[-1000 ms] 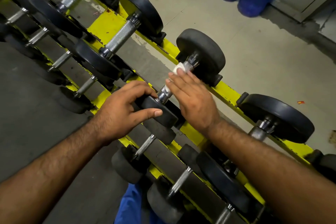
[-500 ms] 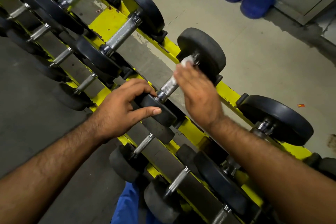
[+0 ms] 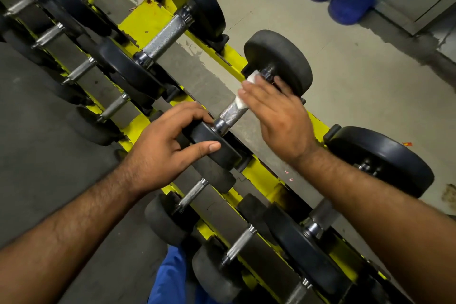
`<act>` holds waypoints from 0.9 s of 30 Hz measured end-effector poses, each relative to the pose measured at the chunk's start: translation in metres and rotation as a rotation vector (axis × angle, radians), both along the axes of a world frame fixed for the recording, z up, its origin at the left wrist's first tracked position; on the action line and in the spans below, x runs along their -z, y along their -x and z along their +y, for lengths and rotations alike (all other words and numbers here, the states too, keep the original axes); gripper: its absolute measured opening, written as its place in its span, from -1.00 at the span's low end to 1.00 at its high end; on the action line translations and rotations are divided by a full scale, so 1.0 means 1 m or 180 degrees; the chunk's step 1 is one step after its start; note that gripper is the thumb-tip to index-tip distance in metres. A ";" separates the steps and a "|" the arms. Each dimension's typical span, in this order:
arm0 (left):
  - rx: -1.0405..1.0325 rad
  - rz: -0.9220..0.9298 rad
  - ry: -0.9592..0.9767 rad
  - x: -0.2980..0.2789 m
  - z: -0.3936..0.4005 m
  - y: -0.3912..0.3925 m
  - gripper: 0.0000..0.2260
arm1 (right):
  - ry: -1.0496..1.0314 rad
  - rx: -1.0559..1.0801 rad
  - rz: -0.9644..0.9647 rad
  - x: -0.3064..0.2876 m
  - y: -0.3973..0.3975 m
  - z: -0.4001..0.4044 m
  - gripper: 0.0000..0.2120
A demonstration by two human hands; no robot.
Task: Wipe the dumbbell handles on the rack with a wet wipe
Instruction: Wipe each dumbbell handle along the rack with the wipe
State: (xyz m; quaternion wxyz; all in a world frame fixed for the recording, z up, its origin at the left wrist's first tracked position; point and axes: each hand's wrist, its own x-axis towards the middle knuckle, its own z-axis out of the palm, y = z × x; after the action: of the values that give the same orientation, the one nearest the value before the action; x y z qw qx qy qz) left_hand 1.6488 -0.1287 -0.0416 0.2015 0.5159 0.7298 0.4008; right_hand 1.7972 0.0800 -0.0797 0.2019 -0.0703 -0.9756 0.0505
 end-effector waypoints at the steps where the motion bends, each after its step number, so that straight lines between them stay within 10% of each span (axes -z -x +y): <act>1: -0.0017 -0.0030 -0.0018 0.000 0.000 -0.001 -0.60 | 0.0089 0.0074 -0.0001 0.001 0.001 -0.008 -0.55; 5: -0.0074 -0.0038 -0.0120 0.001 0.001 -0.004 -0.61 | -0.0047 -0.0935 -0.0445 0.004 0.000 -0.030 -0.58; 27: -0.0110 0.0150 -0.0094 -0.001 0.002 -0.020 -0.64 | 0.0097 0.0104 -0.0246 -0.008 -0.001 -0.022 -0.56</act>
State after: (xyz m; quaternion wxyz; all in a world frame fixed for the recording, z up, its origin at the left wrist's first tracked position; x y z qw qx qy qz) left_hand 1.6685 -0.1269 -0.0402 0.1696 0.5155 0.7371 0.4027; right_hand 1.7979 0.0577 -0.0717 0.1637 -0.0911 -0.9805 0.0593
